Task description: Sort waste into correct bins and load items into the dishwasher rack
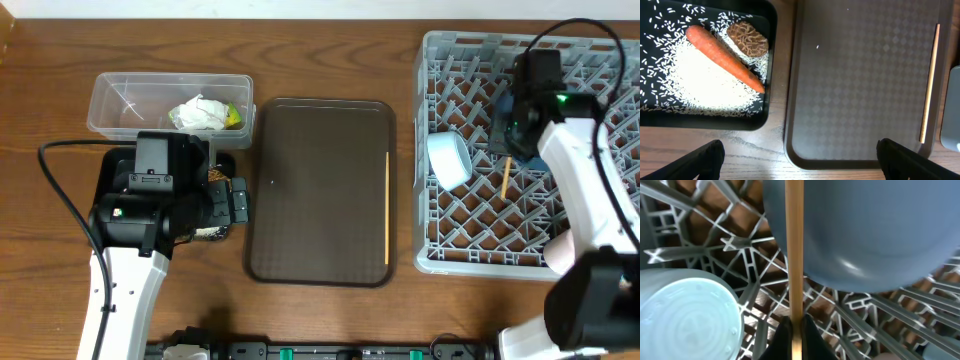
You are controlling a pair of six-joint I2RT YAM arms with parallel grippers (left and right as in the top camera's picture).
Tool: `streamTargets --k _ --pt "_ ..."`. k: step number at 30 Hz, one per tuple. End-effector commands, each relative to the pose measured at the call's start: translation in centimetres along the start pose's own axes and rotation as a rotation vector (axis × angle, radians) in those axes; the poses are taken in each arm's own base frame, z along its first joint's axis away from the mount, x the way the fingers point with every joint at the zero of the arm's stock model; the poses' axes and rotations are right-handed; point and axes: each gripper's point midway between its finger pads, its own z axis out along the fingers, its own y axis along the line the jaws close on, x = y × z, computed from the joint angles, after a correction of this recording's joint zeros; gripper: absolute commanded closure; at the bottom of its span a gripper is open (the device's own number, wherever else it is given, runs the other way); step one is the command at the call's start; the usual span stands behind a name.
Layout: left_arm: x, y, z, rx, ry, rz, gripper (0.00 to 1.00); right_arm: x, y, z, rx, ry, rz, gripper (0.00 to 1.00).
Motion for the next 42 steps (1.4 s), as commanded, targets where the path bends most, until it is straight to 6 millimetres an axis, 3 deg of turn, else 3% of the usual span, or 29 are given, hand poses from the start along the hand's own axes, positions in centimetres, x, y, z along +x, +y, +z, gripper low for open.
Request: streamTargets --k 1,3,9,12,17,21,27,35,42 --pt "0.1 -0.1 0.1 0.004 0.007 -0.002 0.02 0.0 0.2 0.1 -0.009 0.002 -0.017 0.91" --pt "0.1 -0.1 0.1 0.004 0.007 -0.002 0.02 -0.6 0.5 -1.3 -0.034 -0.032 -0.015 0.73" --pt "0.1 -0.1 0.1 0.004 0.007 -0.002 0.02 -0.9 6.9 -8.5 -0.331 -0.163 -0.092 0.56" --pt "0.1 -0.1 0.1 0.004 0.007 -0.002 0.02 0.6 10.3 -10.9 -0.425 -0.168 -0.141 0.54" --pt "0.1 -0.1 0.1 0.004 0.007 -0.002 0.02 5.5 17.0 -12.0 -0.491 -0.080 -0.263 0.54" --pt "0.1 -0.1 0.1 0.004 0.007 -0.002 0.02 8.0 19.8 -10.3 -0.387 -0.035 -0.222 0.54" --pt "0.1 -0.1 0.1 0.004 0.007 -0.002 0.02 11.5 22.6 -4.9 -0.250 0.102 -0.206 0.54" --pt "0.1 -0.1 0.1 0.004 0.007 -0.002 0.02 14.3 22.4 1.4 -0.127 0.277 -0.197 0.53" --pt "0.1 -0.1 0.1 0.004 0.007 -0.002 0.02 15.8 22.1 3.6 -0.078 0.346 -0.211 0.55"
